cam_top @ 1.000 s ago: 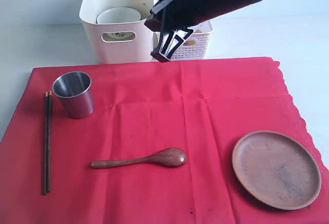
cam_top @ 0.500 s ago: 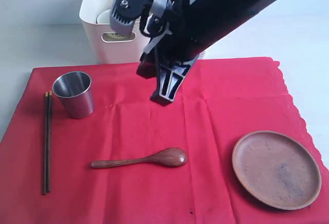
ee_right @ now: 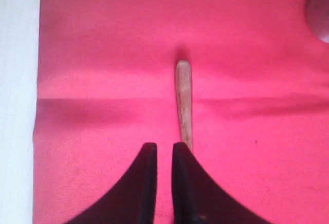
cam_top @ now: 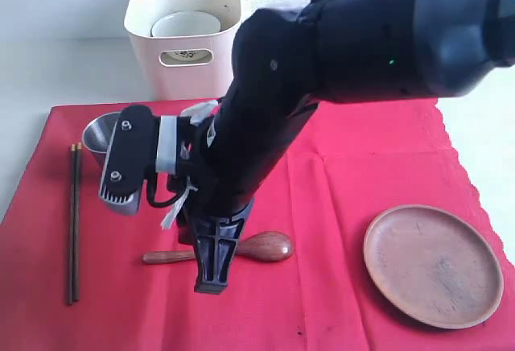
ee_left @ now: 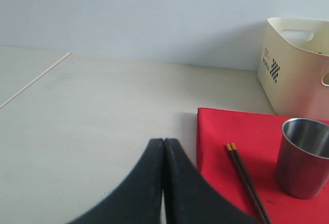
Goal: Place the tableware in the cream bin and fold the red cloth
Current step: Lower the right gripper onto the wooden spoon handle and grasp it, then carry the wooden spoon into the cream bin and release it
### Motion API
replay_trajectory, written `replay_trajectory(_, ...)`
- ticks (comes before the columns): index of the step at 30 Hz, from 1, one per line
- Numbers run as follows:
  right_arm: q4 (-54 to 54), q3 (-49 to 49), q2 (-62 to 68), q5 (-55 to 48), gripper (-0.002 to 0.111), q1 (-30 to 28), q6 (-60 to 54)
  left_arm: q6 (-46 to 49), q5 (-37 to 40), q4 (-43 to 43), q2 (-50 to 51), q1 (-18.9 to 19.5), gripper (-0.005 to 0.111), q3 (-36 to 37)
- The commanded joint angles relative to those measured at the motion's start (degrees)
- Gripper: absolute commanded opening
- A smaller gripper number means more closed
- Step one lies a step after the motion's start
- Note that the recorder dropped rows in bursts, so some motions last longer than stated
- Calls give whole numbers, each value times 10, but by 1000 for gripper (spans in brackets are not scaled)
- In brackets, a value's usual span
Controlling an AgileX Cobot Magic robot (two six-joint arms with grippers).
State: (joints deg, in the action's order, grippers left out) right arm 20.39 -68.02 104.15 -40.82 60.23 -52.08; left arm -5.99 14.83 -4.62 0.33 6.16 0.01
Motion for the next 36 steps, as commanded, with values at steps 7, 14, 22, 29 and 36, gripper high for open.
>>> replay_trajectory(7,-53,-5,61,54,16,1,98,0,-2,4,-1,-4,1,0)
replay_trajectory(14,-88,-5,72,29,43,1,146,0,-2,4,-1,-4,1,0)
replay_trajectory(22,-114,-5,101,24,45,1,146,0,-2,4,-1,-4,1,0)
replay_trajectory(29,-165,-5,138,42,40,1,150,0,-2,4,-1,-4,1,0)
replay_trajectory(36,-171,-16,138,12,0,1,146,0,-2,4,-1,-4,1,0)
